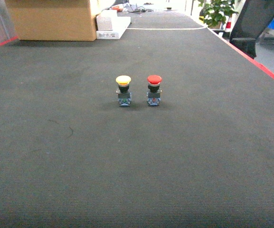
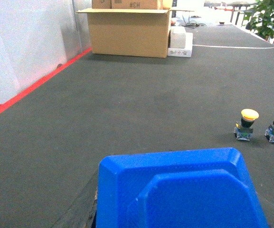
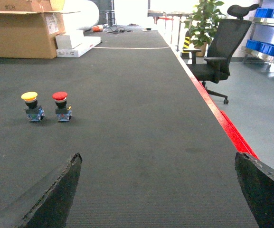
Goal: Pick blue part to blue bin on bottom shelf
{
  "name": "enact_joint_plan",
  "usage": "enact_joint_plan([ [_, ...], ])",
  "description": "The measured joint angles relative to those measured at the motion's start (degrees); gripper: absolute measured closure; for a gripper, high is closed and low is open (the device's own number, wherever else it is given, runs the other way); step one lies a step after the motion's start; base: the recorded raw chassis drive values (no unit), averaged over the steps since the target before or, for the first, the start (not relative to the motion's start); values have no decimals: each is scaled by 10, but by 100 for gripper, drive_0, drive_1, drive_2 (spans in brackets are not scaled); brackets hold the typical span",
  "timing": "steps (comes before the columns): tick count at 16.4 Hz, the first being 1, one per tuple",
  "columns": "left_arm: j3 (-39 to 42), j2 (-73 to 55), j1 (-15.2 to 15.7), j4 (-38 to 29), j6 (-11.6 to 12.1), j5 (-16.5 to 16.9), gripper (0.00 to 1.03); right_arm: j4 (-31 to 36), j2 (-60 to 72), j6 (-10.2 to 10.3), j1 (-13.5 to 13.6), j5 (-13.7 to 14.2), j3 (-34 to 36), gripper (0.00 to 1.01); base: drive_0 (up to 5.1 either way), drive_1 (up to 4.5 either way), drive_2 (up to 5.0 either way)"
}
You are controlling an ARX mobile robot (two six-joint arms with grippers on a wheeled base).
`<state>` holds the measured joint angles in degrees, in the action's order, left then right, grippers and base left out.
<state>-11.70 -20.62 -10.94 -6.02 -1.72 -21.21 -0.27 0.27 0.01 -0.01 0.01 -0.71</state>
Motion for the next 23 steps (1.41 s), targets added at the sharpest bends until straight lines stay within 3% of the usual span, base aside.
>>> enact_joint_plan([
  [4,0,0,0,0,0,0,59,0,0,0,0,0,0,3,0,0,0],
  [10,0,0,0,-1,0,0,59,2,0,0,0,0,0,3,4,-310,318],
  [23,0,0,0,0,0,-2,59,0,0,0,0,0,0,3,-168,-168,-168],
])
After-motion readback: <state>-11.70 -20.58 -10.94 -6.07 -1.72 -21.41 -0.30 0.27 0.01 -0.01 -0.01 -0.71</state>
